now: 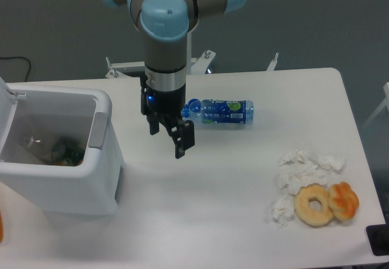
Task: Pick up the plastic bottle
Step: 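Move the open gripper toward the blue-labelled plastic bottle's cap end, then lower the gripper beside the bottle cap and align the fingers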
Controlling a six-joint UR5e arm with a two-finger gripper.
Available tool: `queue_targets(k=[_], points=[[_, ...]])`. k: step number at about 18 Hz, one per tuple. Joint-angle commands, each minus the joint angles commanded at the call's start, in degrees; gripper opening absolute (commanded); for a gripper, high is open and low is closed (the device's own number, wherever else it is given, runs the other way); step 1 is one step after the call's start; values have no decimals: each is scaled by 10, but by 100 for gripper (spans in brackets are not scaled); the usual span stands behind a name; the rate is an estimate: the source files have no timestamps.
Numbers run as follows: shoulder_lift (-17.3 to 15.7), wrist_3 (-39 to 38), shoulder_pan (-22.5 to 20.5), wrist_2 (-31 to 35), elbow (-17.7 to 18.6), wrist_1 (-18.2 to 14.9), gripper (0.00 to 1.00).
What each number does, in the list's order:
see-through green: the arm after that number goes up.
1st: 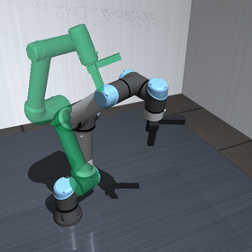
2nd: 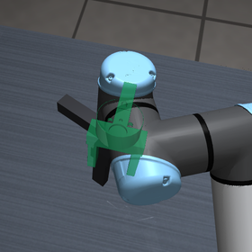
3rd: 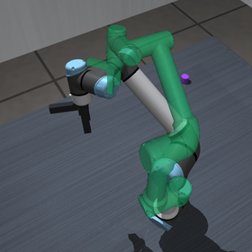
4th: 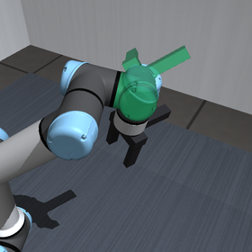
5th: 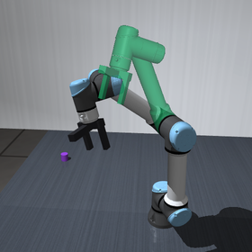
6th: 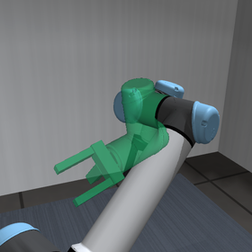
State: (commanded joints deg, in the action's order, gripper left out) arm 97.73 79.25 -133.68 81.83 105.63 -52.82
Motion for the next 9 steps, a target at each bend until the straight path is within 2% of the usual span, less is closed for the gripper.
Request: queue_targets(k=[7,9], points=[[-8,85,4,46,25,-69,100],[-6,99,4,58,20,-102,100]])
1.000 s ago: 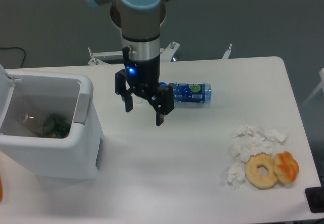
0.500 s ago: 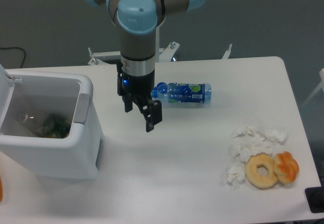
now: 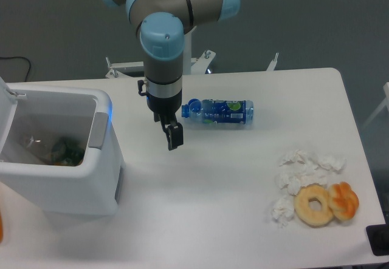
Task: Pick up the plastic bottle
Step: 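Lower the gripper beside the bottle cap and align the fingers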
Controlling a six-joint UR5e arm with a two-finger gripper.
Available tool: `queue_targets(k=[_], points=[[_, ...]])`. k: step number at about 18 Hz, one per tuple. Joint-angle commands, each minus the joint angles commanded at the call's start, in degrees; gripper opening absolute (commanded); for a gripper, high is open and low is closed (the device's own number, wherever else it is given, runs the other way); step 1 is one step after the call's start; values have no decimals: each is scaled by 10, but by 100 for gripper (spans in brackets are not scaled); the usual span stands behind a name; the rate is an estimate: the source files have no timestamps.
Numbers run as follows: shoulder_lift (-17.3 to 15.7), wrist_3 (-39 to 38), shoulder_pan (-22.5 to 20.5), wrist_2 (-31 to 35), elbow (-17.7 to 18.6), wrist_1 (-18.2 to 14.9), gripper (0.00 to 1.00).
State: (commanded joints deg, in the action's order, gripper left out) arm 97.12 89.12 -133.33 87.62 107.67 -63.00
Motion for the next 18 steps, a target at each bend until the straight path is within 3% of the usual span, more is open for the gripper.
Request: queue_targets(k=[2,12,18], points=[[1,8,1,21,-2,-27,100],[12,69,-4,59,56,-29,100],[22,70,-8,75,61,-34,100]])
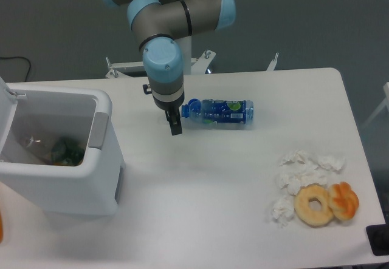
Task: Pick up the plastic bottle
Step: 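Lower the gripper beside the bottle cap and align the fingers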
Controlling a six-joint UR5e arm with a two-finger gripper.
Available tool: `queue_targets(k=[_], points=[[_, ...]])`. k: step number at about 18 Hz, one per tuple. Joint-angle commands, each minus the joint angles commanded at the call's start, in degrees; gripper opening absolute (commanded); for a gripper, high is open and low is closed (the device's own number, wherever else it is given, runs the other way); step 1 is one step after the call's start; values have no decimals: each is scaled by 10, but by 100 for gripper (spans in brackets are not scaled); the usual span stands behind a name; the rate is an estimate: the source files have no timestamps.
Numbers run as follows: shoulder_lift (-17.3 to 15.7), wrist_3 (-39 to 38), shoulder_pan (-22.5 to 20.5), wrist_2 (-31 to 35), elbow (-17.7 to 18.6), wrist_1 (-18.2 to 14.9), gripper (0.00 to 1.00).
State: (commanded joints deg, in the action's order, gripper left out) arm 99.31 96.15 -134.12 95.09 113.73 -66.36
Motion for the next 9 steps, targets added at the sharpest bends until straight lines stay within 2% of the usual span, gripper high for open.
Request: queue_targets(k=[3,6,9], points=[[11,1,1,29,9,0,100],[14,45,-5,37,19,1,100],[17,49,-14,37,21,1,100]])
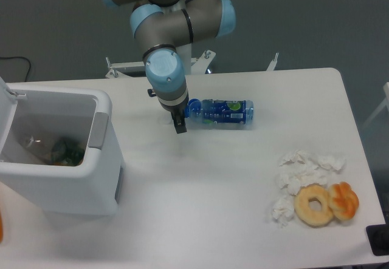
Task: Pick up the plastic bottle
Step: 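Lower the gripper beside the bottle cap and align the fingers, then close the gripper around the bottle's cap end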
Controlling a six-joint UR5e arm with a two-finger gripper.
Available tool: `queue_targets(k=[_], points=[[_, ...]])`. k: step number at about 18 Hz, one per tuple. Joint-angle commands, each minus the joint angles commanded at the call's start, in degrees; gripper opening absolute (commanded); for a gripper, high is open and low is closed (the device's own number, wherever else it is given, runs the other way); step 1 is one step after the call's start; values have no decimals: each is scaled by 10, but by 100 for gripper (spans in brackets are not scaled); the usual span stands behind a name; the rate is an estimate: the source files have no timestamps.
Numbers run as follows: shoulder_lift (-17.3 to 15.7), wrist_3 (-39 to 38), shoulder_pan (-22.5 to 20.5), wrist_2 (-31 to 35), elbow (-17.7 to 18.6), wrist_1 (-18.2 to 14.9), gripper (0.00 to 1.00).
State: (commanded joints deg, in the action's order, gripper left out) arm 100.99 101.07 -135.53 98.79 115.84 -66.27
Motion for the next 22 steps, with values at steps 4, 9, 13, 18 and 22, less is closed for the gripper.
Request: queue_targets(k=[4,9,13,18,22], points=[[0,0,-10,-2,22,3,100],[7,0,-12,-3,23,5,100],[12,-3,-14,-3,19,5,100],[26,-7,-14,-5,17,22,97],[27,-8,-14,-5,17,23,89]])
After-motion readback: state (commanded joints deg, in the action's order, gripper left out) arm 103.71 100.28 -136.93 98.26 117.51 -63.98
